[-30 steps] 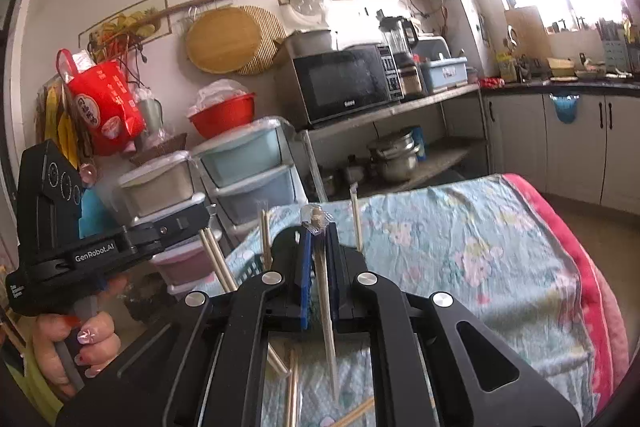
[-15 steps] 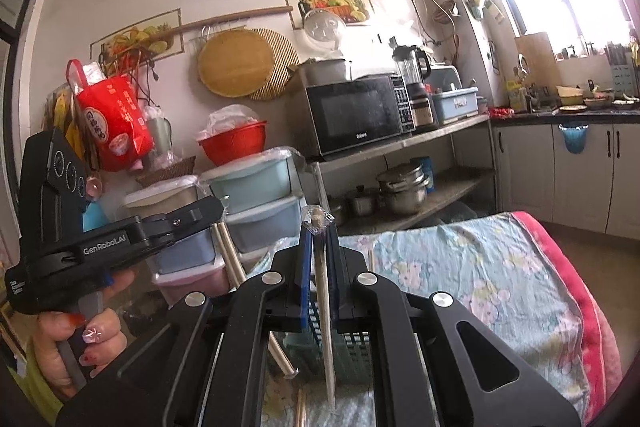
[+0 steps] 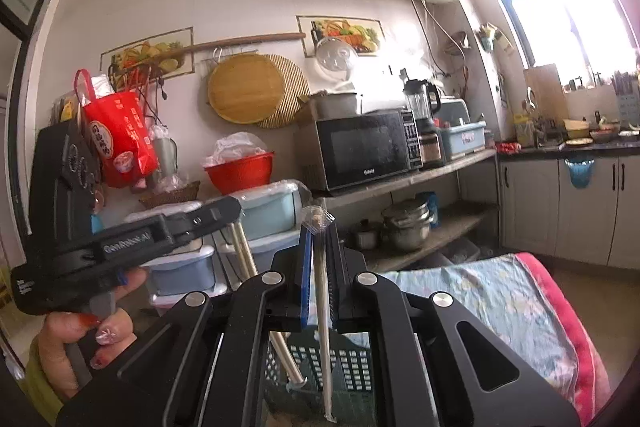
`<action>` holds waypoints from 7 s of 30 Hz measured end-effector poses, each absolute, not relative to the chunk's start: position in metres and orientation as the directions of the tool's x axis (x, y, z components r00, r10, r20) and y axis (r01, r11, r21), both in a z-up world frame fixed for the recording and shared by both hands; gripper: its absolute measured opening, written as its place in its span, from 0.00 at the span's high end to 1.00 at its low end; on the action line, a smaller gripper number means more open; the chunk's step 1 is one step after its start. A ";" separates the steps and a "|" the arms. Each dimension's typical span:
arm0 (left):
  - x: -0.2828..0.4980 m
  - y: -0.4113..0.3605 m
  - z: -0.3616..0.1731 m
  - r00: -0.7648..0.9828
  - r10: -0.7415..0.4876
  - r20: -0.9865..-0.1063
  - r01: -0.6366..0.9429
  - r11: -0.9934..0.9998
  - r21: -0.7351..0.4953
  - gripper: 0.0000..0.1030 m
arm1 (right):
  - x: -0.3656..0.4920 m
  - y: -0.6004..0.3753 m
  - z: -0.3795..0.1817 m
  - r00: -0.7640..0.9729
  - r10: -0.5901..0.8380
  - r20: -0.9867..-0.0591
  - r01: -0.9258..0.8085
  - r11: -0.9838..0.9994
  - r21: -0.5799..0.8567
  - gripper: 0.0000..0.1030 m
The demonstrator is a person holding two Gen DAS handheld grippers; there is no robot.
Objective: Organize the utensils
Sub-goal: 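Lift both held chopsticks and carry them above the green basket, then lower the chopsticks into the basket and open the right tool, then move both open tools down toward the loose chopsticks beside the basket, then close the left tool on a chopstick while the right tool grasps another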
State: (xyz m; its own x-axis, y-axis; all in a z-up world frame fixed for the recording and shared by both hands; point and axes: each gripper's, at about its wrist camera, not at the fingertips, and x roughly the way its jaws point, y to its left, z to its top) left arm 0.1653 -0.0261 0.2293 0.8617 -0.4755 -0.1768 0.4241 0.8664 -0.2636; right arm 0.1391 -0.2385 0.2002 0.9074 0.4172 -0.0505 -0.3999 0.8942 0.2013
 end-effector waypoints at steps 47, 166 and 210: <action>0.225 -0.028 0.125 0.835 -0.415 -0.362 0.328 0.903 -0.279 0.97 | 0.211 -0.222 0.131 0.941 0.333 -0.059 -0.312 0.922 0.229 0.93; 0.127 0.036 0.032 0.807 -0.287 -0.516 0.107 0.930 -0.351 0.10 | 0.129 -0.234 0.048 0.811 0.389 -0.438 -0.319 0.920 0.226 0.45; 0.148 0.032 -0.034 0.649 -0.315 -0.693 0.102 0.938 -0.330 0.47 | 0.163 -0.242 -0.028 0.609 0.346 -0.714 -0.211 0.938 0.274 0.46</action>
